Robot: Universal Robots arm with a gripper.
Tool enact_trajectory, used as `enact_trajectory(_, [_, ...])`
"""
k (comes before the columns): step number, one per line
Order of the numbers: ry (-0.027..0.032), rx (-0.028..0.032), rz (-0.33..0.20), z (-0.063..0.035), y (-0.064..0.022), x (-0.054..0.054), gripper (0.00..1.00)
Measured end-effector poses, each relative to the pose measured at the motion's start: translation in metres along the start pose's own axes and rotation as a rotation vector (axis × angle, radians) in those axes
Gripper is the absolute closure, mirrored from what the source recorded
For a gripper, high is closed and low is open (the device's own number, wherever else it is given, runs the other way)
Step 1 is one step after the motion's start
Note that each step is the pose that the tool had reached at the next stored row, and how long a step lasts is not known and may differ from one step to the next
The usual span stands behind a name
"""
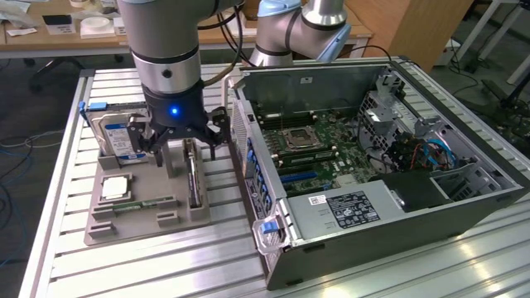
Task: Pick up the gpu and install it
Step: 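Pick up the gpu and move the gpu toward the slot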
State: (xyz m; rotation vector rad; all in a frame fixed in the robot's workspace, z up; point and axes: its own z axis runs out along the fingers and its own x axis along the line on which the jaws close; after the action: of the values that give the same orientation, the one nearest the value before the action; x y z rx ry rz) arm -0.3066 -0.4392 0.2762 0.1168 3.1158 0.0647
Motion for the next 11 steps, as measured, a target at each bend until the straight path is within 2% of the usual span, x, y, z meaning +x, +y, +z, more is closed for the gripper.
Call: enact_trajectory(11, [0.0,0.0001,0.0,0.0026,-0.0001,0.0001,0.06])
